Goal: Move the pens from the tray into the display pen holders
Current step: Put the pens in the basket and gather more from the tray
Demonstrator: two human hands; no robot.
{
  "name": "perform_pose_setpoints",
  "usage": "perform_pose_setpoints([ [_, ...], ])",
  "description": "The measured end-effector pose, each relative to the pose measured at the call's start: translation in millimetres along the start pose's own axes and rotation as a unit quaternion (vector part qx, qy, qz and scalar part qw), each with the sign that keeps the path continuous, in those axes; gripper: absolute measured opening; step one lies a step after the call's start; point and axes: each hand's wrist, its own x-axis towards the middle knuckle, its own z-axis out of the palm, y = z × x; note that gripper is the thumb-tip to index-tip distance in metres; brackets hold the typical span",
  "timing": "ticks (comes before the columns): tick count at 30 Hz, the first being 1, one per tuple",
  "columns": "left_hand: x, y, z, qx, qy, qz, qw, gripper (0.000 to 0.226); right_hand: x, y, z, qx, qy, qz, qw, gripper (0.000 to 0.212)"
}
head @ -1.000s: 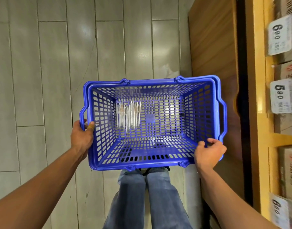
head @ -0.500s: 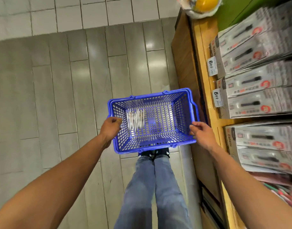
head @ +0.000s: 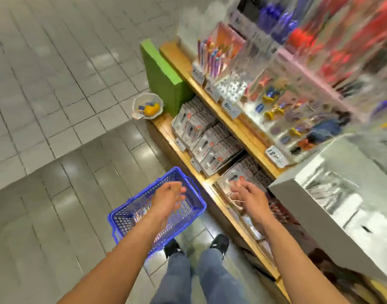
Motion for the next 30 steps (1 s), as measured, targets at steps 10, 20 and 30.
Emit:
perform_pose_setpoints([
  [10, -64, 82, 223, 0.111, -0.210, 0.055, 0.970, 0.010, -45, -13, -191, 0.158, 0.154, -0.059, 0.974, 0.009],
  [20, -79, 68, 357, 0.274, -0.311, 0.056, 0.908, 0.018, -44, 32, -289, 0.120, 0.224, 0.033, 0.967, 0.015],
  [30, -35, 63, 400, 0.390, -0.313, 0.050, 0.865, 0.013, 13, 39, -271, -0.012, 0.213, 0.093, 0.973, 0.027],
])
